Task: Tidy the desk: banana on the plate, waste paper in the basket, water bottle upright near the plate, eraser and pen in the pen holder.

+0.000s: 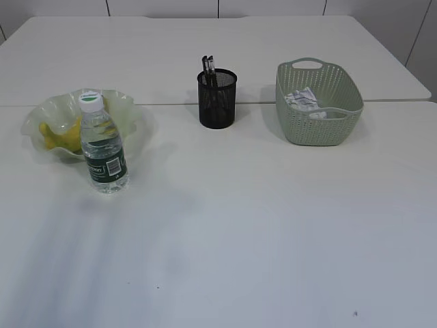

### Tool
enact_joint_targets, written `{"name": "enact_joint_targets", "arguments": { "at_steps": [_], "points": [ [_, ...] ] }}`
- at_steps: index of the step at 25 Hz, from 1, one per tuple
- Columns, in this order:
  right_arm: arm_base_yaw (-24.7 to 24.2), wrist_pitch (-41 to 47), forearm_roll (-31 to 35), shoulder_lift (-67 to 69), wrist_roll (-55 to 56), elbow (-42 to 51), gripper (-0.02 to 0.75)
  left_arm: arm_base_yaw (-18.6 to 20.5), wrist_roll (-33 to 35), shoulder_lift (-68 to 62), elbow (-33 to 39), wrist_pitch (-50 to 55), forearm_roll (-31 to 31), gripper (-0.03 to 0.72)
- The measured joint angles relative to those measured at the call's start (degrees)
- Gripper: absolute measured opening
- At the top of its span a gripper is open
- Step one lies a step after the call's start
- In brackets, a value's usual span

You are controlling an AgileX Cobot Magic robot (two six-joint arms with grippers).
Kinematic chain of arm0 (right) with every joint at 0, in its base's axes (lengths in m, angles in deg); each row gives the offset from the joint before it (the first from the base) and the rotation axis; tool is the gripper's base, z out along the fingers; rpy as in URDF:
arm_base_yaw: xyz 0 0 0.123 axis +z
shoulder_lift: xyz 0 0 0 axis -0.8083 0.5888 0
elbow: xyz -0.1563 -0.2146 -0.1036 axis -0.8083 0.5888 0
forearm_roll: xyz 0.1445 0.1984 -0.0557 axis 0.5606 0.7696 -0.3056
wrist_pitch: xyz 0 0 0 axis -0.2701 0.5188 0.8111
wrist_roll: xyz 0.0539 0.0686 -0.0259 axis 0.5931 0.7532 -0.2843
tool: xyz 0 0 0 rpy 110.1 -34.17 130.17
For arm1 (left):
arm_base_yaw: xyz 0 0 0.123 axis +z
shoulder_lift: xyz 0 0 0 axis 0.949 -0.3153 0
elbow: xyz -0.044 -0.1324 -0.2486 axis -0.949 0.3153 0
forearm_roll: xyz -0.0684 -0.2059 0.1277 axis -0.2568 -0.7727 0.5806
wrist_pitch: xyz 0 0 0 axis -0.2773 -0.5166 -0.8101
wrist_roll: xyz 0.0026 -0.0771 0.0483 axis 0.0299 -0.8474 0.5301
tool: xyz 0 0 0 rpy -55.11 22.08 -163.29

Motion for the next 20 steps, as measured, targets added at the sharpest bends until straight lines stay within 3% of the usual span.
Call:
{"name": "enact_joint_targets", "arguments": {
  "at_steps": [6, 20],
  "points": [
    [0.0, -0.8, 0.8, 0.0, -0.4, 5.4, 0.174, 0.0, 0.0, 0.0, 0.0, 2.0, 0.1, 0.216],
    [0.0, -1.9, 1.0, 0.0, -0.6, 5.8, 0.174, 0.0, 0.0, 0.0, 0.0, 2.1, 0.5, 0.216]
  ]
}}
